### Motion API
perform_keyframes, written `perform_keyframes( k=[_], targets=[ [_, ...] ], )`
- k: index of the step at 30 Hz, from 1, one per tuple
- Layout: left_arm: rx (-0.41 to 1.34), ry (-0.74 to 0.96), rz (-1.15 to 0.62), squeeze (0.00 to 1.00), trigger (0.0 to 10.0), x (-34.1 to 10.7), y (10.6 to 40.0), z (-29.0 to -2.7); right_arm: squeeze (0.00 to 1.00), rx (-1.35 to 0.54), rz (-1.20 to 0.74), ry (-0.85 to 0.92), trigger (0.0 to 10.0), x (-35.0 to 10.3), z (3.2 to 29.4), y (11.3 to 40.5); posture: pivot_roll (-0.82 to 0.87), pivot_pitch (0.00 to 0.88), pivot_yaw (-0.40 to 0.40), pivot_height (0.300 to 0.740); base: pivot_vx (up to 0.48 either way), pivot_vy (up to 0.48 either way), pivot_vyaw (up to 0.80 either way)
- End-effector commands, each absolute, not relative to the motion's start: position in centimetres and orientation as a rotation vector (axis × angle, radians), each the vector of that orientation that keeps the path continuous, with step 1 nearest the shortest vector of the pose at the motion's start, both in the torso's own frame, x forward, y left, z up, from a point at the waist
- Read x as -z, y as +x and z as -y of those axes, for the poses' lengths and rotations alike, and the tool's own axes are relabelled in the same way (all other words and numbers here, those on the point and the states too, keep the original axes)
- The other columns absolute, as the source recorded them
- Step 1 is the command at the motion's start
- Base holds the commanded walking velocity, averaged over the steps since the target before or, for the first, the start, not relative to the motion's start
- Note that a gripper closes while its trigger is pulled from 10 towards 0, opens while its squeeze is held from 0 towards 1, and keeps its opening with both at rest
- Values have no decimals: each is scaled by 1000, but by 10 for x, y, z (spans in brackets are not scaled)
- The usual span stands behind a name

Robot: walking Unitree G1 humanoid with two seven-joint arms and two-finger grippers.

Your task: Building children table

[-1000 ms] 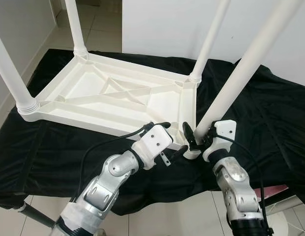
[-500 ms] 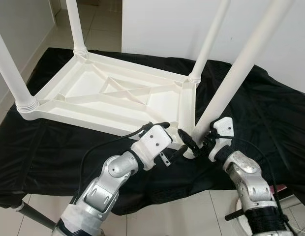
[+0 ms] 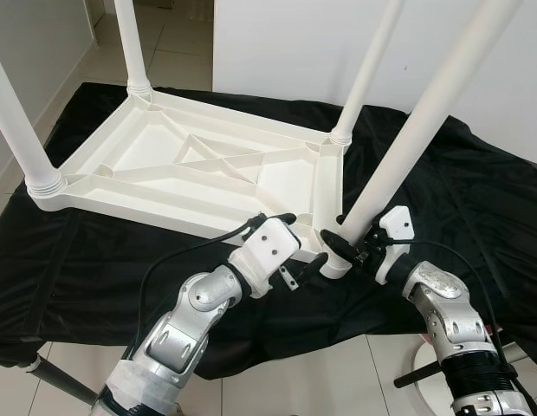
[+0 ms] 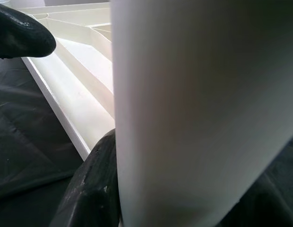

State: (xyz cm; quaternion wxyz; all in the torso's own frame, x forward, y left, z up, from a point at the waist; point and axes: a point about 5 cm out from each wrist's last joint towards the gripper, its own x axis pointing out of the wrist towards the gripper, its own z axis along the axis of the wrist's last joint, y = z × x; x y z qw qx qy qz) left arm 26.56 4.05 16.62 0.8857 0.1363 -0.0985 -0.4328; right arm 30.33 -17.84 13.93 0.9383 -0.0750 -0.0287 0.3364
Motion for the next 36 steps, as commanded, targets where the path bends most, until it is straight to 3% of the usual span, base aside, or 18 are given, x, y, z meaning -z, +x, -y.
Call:
perform_keyframes(
  k=[1, 13, 20, 26, 28, 32, 36],
  targets=[
    [894, 282, 209, 0, 10000, -168, 264, -39, 0, -685, 50, -178, 10000, -138, 180, 304, 19, 71, -133, 740, 0, 0, 0],
    [901, 282, 204, 0, 10000, -168, 264, -40, 0, -584, 53, -171, 10000, -139, 181, 306, 4, 82, -128, 740, 0, 0, 0],
    [915, 277, 199, 0, 10000, -168, 264, -39, 0, -367, 53, -91, 10000, -141, 172, 302, -9, 91, -115, 740, 0, 0, 0],
    [922, 279, 198, 0, 10000, -168, 264, -39, 0, -160, 50, 6, 10000, -141, 160, 300, -11, 95, -106, 740, 0, 0, 0],
    [926, 280, 196, 0, 10000, -168, 263, -38, 0, 2, 40, 93, 10000, -136, 145, 295, -9, 99, -103, 740, 0, 0, 0],
    [927, 277, 195, 0, 10000, -168, 263, -37, 0, 59, 18, 115, 10000, -133, 129, 292, -6, 100, -100, 740, 0, 0, 0],
    [931, 276, 198, 0, 10000, -169, 262, -37, 0, -16, 4, 125, 10000, -134, 111, 289, -6, 96, -95, 740, 0, 0, 0]
  ],
)
